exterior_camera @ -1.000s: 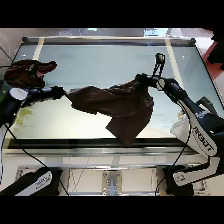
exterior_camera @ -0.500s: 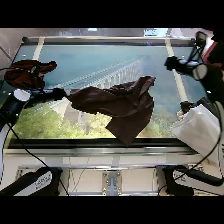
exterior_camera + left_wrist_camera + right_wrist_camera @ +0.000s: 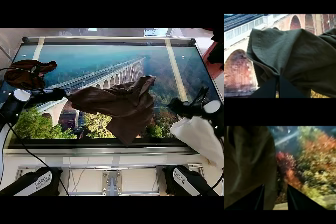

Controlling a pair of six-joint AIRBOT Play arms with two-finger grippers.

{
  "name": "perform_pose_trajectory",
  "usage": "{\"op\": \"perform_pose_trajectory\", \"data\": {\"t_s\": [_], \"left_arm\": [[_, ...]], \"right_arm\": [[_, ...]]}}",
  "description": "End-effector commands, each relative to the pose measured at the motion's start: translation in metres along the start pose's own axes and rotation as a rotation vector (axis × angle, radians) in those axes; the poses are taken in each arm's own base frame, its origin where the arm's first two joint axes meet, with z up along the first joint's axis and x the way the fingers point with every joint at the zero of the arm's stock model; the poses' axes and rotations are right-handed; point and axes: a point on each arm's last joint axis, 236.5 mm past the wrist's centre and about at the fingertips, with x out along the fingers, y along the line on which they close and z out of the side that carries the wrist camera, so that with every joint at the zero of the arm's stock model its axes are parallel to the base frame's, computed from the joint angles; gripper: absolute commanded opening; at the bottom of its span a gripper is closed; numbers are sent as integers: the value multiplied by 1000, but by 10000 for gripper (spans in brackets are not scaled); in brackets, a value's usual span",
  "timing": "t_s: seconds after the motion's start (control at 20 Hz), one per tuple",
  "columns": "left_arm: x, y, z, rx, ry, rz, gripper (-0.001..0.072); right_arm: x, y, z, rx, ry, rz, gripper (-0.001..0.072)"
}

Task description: Fold the shirts.

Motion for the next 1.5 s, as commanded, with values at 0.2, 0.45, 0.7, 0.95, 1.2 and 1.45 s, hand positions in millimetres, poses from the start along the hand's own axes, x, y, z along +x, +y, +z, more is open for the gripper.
{"op": "perform_pose_trajectory", "data": {"t_s": [0.2,0.45,0.7,0.95,1.2,1.45], "left_arm": [[0,-1,-1,-3,3,-4,14],[0,-1,-1,-10,3,-6,14],[0,-3,-4,-9,17,-12,14],[0,-2,-3,-8,11,-9,14],[0,-1,1,-8,-3,-3,14],[0,-1,3,-6,-11,-1,14]], "right_arm": [[53,-4,-72,347,32,218,438],[74,3,-74,332,8,219,437],[96,-1,-94,335,63,172,436],[98,12,-71,370,-21,255,362],[95,20,-54,373,-86,305,30],[76,67,-27,255,-109,450,28]]}}
